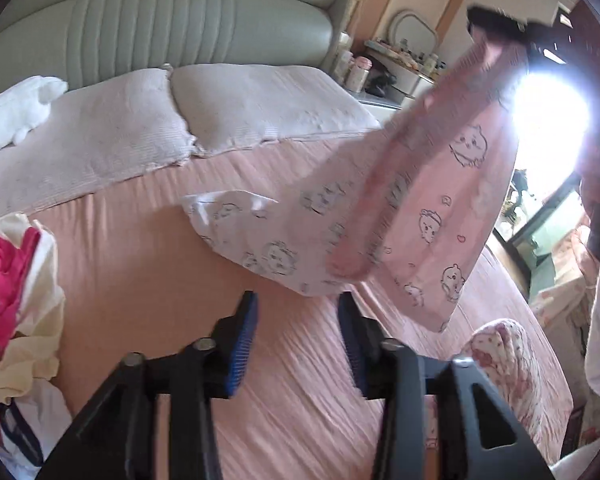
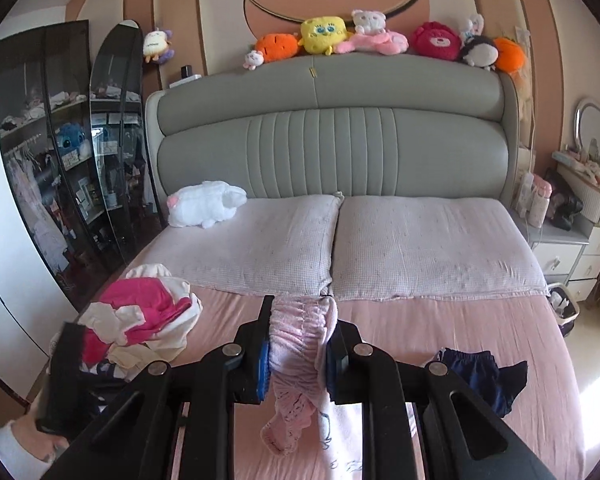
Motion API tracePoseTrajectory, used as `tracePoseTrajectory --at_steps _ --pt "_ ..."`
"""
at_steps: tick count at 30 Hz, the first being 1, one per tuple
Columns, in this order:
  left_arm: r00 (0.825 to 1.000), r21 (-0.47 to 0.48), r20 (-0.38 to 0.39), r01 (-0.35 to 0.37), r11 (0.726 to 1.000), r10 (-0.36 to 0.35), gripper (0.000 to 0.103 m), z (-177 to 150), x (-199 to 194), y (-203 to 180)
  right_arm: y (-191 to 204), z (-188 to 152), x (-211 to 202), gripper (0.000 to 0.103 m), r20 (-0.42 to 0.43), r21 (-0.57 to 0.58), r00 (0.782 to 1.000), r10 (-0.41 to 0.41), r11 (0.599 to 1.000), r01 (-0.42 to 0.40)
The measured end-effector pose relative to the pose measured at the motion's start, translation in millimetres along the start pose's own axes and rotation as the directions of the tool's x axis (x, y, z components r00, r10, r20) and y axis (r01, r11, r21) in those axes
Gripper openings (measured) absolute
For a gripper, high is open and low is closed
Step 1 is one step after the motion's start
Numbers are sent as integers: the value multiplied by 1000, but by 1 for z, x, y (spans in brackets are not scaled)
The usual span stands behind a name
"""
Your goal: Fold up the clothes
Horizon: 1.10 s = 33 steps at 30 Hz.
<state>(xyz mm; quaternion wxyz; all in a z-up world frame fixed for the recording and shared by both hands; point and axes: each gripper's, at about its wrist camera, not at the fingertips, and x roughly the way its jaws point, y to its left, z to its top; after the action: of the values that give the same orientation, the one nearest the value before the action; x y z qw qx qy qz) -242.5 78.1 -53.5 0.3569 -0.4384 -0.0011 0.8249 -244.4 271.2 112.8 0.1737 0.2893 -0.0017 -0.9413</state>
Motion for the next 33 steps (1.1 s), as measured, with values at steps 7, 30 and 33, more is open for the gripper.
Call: tracePoseTrajectory --at_steps 7,30,33 --pt "975 121 90 -211 970 201 72 6 13 -23 24 -4 -33 18 8 -16 998 58 998 -58" --pt "884 -77 380 -262 962 271 7 57 -113 -1 34 -22 -77 19 25 -44 1000 17 999 -16" --pt "840 -35 474 -284 958 266 7 60 -157 -28 42 -16 -101 19 71 -47 996 56 998 -52"
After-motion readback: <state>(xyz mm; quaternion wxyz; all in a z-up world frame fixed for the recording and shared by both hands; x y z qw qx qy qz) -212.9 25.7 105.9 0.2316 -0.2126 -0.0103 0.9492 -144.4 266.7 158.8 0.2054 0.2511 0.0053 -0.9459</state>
